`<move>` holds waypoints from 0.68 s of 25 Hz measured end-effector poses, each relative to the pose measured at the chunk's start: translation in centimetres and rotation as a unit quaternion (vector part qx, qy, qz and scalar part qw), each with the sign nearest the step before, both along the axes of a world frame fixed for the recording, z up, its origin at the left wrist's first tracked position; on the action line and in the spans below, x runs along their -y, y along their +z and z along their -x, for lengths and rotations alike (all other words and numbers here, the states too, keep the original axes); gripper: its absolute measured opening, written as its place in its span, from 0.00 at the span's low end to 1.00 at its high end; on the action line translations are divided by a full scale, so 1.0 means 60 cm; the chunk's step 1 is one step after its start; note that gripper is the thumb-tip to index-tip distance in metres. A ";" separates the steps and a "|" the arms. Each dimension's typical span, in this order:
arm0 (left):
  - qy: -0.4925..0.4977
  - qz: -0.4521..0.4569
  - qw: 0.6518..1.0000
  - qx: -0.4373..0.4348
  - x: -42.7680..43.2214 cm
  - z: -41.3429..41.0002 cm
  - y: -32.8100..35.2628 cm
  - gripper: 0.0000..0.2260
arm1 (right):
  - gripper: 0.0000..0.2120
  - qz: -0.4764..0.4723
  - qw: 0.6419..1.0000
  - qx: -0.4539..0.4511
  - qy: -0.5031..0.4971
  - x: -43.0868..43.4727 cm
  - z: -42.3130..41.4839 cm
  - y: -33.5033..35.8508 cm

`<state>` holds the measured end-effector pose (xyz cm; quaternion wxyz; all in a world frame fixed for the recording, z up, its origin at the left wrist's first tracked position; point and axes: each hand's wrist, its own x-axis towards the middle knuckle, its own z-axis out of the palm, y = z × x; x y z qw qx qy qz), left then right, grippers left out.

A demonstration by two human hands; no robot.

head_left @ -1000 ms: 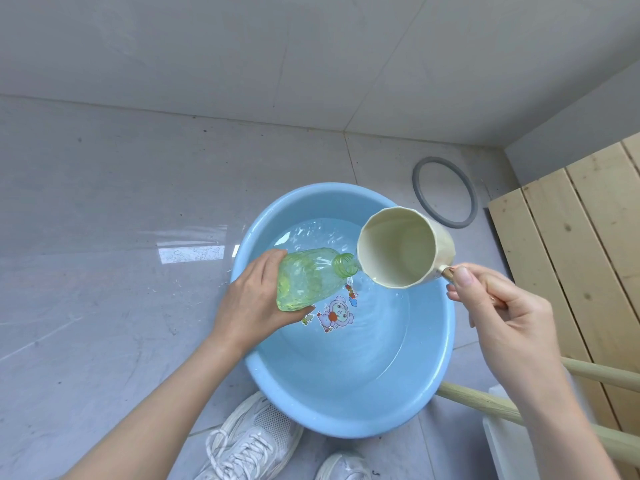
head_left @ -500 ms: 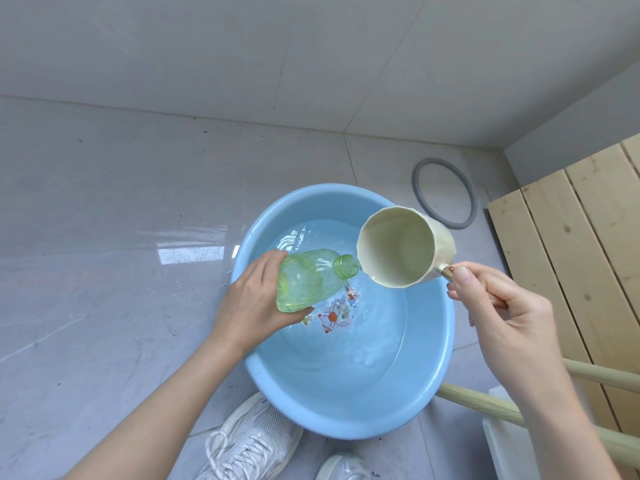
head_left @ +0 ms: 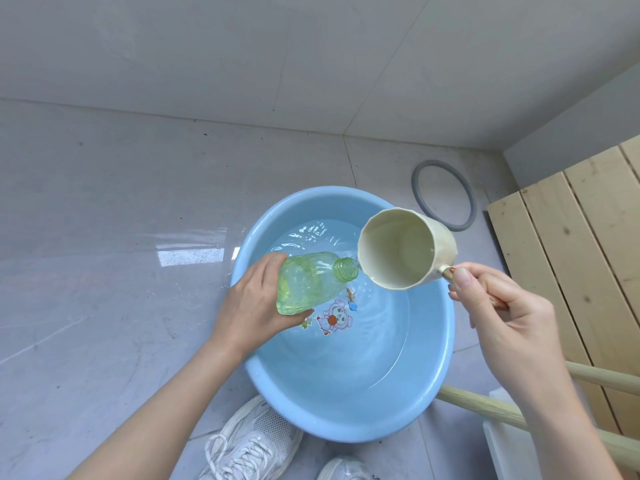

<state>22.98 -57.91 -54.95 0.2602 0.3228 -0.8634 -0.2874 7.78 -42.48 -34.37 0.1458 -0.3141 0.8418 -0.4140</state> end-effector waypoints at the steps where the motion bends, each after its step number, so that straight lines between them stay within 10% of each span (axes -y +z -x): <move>1: 0.000 -0.002 1.000 0.001 0.000 0.000 0.000 0.40 | 0.32 -0.001 1.000 -0.001 0.001 0.000 0.000 0.000; 17: -0.007 -0.012 1.000 -0.006 0.001 0.000 0.000 0.39 | 0.19 0.005 1.000 -0.013 0.005 0.005 -0.005 0.008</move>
